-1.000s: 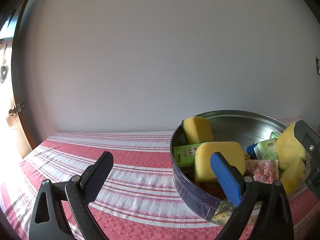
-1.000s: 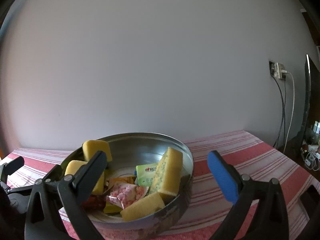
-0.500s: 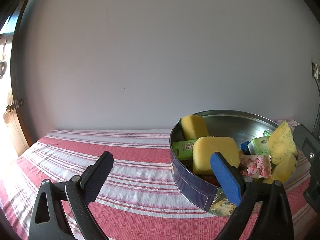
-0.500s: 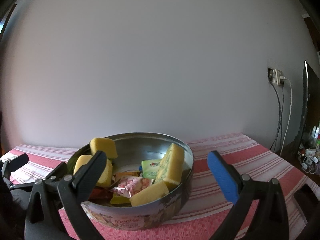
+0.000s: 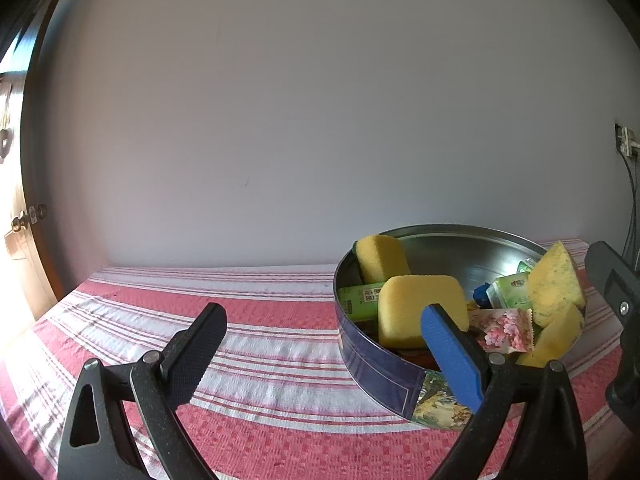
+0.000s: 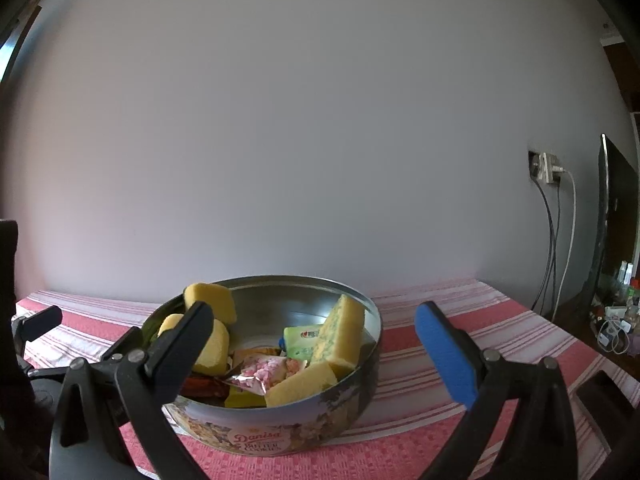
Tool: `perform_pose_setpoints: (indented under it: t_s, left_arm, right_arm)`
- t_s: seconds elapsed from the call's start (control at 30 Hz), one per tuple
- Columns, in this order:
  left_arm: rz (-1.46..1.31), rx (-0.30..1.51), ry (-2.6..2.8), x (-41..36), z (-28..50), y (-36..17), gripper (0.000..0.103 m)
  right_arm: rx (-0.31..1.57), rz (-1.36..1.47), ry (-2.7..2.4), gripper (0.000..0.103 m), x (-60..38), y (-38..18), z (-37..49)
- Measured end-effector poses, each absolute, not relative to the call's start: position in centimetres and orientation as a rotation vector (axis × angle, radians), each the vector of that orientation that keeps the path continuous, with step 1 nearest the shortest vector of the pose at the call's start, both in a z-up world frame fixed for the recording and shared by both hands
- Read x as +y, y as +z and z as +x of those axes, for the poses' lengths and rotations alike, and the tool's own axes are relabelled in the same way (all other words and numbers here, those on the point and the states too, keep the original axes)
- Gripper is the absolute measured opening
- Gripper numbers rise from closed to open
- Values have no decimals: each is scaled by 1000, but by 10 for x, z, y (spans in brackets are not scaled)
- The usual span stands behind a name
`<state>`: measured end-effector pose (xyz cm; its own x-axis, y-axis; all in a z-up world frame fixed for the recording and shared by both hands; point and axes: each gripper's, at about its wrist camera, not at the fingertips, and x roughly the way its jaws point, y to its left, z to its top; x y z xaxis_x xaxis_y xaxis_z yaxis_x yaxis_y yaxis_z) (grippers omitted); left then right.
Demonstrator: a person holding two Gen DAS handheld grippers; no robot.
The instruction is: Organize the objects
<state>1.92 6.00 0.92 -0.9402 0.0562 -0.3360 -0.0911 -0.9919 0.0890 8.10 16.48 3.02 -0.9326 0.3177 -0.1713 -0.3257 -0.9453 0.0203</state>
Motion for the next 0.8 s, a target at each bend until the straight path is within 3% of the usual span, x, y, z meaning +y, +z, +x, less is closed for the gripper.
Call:
perform_pose_setpoints:
  t_s: [0.8]
  left_arm:
    - [-478, 120, 3011, 58, 24, 13, 99]
  right_arm:
    - [40, -190, 2820, 103, 166, 32, 87]
